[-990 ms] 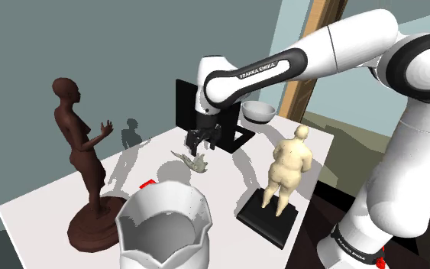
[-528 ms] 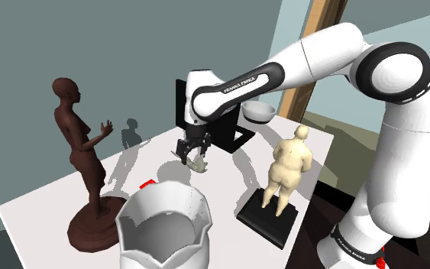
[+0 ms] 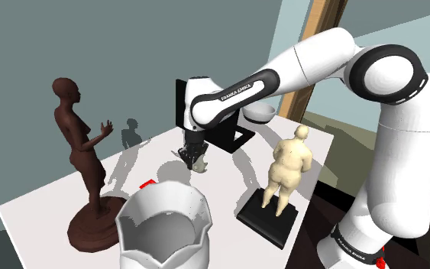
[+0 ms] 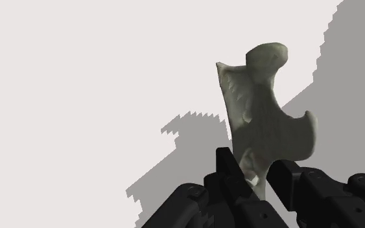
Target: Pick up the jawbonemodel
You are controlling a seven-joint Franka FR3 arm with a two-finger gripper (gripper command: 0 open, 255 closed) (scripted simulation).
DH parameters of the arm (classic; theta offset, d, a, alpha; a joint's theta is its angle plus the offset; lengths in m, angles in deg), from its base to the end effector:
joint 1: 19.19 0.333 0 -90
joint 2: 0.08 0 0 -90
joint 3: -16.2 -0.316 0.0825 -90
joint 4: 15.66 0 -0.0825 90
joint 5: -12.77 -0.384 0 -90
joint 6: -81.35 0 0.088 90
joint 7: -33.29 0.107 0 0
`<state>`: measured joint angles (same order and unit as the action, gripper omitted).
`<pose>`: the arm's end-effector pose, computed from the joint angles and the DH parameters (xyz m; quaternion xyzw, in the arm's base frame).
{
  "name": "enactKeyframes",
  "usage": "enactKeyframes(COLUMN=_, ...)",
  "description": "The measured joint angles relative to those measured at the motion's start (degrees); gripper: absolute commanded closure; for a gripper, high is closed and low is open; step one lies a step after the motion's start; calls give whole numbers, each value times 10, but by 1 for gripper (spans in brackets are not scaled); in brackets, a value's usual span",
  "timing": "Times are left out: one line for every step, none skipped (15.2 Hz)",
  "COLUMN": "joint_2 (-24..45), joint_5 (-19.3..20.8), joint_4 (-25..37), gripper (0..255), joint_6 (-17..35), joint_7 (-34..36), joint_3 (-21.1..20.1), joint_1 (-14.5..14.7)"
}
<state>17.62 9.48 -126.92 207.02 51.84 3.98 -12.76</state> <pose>0.5761 0.1909 0.3240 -0.9979 0.0205 0.0419 0.0441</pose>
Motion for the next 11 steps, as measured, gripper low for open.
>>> enactKeyframes(joint_2=0, joint_5=0, joint_4=0, gripper=255, joint_6=0, joint_7=0, joint_3=0, joint_1=0)
enactKeyframes(joint_2=0, joint_5=0, joint_4=0, gripper=255, joint_6=0, joint_7=0, joint_3=0, joint_1=0)
enactKeyframes(joint_2=0, joint_5=0, joint_4=0, gripper=255, joint_6=0, joint_7=0, joint_3=0, joint_1=0)
enactKeyframes(joint_2=0, joint_5=0, joint_4=0, gripper=255, joint_6=0, joint_7=0, joint_3=0, joint_1=0)
enactKeyframes(joint_2=0, joint_5=0, joint_4=0, gripper=255, joint_6=0, joint_7=0, joint_3=0, joint_1=0)
enactKeyframes(joint_2=0, joint_5=0, joint_4=0, gripper=255, joint_6=0, joint_7=0, joint_3=0, joint_1=0)
enactKeyframes(joint_2=0, joint_5=0, joint_4=0, gripper=255, joint_6=0, joint_7=0, joint_3=0, joint_1=0)
enactKeyframes(joint_2=-3, joint_5=-1, joint_4=0, gripper=255, joint_6=-3, joint_7=-1, joint_3=0, joint_1=-1)
enactKeyframes(joint_2=-5, joint_5=-1, joint_4=2, gripper=255, joint_6=-7, joint_7=-1, joint_3=0, joint_1=-1)
enactKeyframes(joint_2=-10, joint_5=-2, joint_4=4, gripper=255, joint_6=-13, joint_7=0, joint_3=-1, joint_1=-1)
enactKeyframes(joint_2=-13, joint_5=-2, joint_4=7, gripper=255, joint_6=-19, joint_7=1, joint_3=-1, joint_1=-1)
